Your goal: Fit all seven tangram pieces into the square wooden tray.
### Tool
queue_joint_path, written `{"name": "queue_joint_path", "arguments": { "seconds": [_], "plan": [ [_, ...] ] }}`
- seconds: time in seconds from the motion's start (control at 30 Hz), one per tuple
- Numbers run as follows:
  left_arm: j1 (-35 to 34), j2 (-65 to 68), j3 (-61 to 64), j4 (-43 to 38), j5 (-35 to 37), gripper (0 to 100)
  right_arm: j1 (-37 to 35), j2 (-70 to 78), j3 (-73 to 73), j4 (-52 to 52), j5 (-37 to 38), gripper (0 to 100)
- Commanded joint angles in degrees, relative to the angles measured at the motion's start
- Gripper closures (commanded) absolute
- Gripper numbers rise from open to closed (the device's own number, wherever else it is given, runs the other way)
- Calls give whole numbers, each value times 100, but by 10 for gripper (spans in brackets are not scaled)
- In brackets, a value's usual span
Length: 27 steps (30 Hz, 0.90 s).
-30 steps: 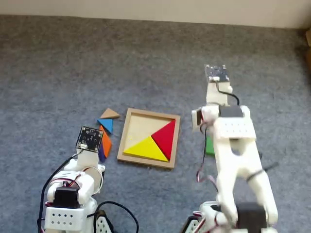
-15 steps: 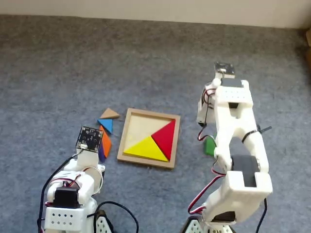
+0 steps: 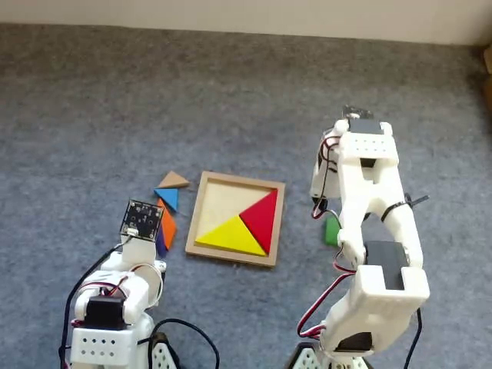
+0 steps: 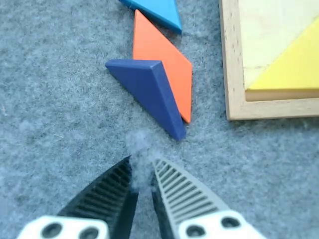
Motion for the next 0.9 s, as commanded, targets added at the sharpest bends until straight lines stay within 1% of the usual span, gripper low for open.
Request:
{"name": "queue_joint_path", "arguments": {
  "seconds": [0.0, 0.17, 0.47, 0.7, 0.8, 0.87],
  "plan": [
    [-84, -215, 110, 26, -35, 993, 40, -84, 259, -497, -53, 727],
    [-84, -215, 110, 26, -35, 993, 57, -84, 602, -778, -53, 728],
    [-84, -215, 110, 26, -35, 993, 154, -22, 655, -760, -53, 728],
    [-84, -215, 110, 26, -35, 993, 189, 848, 681, -673, -44, 728],
    [-84, -215, 110, 26, -35, 993, 180, 963, 681, -505, -44, 728],
    [-84, -215, 110, 26, -35, 993, 171, 963, 681, -497, -26, 746]
  ]
}}
